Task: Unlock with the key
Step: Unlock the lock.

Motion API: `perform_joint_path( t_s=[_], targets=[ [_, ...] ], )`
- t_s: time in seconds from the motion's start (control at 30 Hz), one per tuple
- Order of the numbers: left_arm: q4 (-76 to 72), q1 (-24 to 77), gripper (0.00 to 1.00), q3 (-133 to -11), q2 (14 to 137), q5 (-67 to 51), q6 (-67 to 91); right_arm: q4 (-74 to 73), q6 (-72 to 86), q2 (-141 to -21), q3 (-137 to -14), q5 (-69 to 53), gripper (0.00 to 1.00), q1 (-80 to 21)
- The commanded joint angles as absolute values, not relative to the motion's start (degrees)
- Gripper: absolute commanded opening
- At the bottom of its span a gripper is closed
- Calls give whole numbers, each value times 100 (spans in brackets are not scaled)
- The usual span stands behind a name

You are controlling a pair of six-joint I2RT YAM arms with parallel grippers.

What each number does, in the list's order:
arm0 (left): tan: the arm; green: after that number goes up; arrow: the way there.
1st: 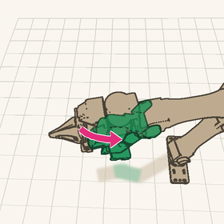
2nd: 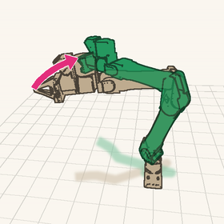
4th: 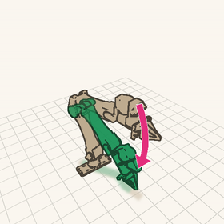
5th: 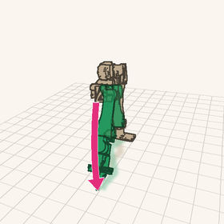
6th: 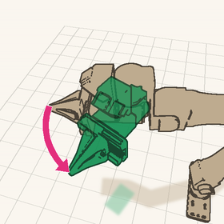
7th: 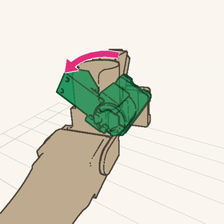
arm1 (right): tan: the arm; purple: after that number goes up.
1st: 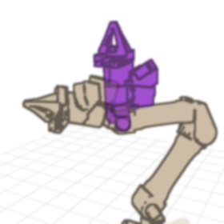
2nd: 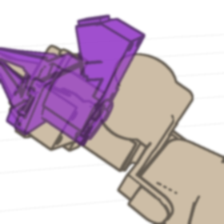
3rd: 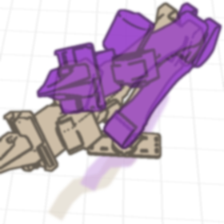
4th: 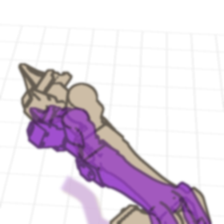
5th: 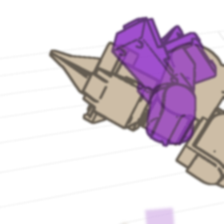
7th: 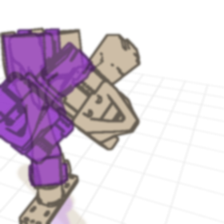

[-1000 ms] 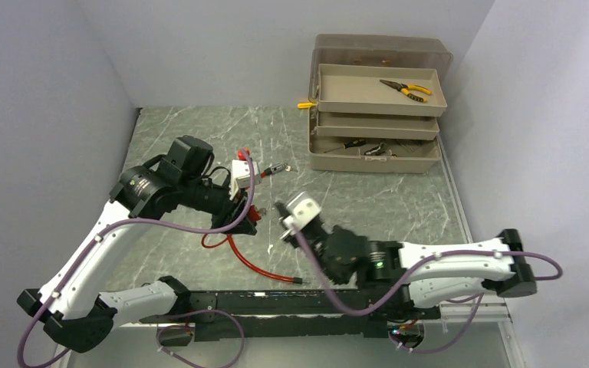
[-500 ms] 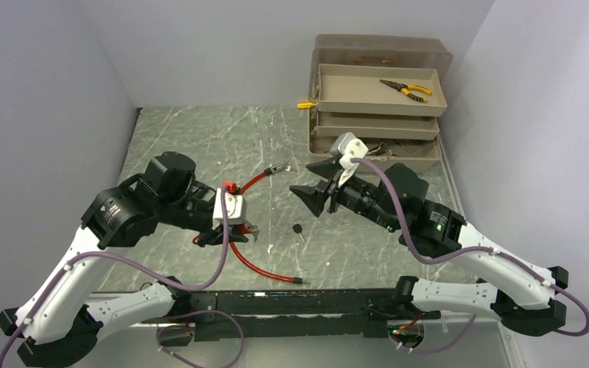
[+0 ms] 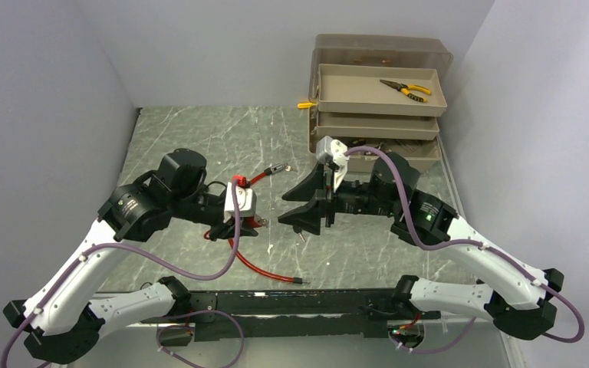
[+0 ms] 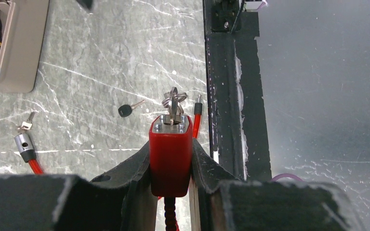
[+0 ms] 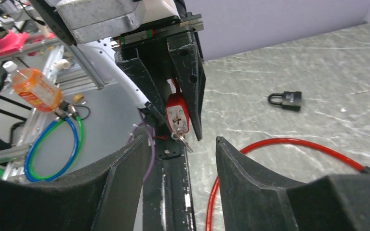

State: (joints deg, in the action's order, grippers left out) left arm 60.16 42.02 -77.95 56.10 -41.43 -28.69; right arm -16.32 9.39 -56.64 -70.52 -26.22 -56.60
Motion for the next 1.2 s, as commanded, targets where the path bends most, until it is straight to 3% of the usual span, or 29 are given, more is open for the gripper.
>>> perform_joint_path(
  t_s=[0.0,0.33,0.5,1.17],
  targets=[
    [5550,4176,0,-7831,5596,-4399,-2704,-897,1465,-5779,-6811,-3145,55,-5630],
    [5394,4117,0,-7762,5641,-4487,-2482,-740,1521,-5764,-6734,-3071,50,-5633],
    [5296,3961,0,-7640,5565,-4623,-2338,-697,1598,-6036,-6800,-3265,31,-5634],
    [5279,3926,0,-7601,5579,-4677,-2255,-416,1673,-6068,-6598,-3364,21,-5634]
  ],
)
